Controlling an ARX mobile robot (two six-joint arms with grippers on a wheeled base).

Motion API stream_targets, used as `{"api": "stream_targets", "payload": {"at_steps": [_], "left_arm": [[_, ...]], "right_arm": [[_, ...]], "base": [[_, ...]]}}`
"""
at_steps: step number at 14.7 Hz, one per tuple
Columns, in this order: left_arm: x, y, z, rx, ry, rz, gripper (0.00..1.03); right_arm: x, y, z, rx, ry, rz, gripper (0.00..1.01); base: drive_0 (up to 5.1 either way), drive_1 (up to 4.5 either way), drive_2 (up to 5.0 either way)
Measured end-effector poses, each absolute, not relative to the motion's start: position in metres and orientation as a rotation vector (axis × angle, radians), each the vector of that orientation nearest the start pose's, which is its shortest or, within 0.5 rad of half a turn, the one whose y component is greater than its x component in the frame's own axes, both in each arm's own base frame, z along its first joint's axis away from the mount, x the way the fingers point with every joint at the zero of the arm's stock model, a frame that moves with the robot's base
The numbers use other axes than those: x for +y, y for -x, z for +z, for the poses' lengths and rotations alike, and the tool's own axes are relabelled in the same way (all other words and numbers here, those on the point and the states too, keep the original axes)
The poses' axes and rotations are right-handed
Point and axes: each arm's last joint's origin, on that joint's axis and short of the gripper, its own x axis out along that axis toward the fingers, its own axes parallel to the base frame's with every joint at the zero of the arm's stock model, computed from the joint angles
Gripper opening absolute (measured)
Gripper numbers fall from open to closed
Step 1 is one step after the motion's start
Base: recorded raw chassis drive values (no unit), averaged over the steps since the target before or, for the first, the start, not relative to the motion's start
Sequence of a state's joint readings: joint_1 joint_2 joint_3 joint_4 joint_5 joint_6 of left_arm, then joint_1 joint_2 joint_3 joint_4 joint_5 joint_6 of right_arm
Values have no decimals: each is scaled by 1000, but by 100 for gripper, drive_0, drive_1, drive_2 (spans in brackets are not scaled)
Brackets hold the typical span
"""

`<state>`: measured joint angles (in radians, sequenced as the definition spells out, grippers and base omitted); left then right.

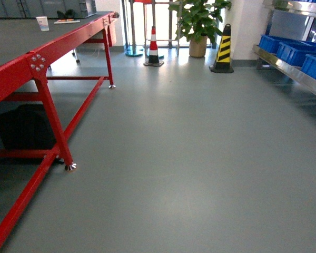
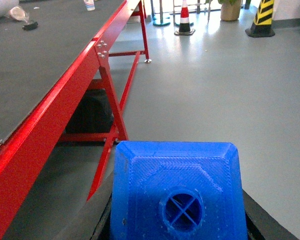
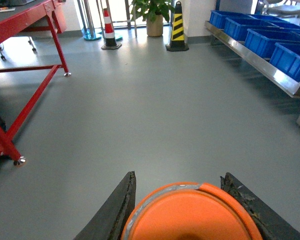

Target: Sort blue parts and orange caps into right shelf containers

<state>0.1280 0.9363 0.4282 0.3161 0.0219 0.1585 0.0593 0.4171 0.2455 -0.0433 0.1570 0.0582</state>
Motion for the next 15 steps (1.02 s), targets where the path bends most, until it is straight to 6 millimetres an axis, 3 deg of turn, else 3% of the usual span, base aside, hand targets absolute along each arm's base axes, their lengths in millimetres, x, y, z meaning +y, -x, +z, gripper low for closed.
{"api": "stream_targets", "payload": {"at_steps": [15], "left_arm": [[25, -200, 231, 195, -144, 91, 44]], "right_arm": [[3, -125, 207, 209, -35, -103, 44]], "base": [[-16, 403, -435]]}}
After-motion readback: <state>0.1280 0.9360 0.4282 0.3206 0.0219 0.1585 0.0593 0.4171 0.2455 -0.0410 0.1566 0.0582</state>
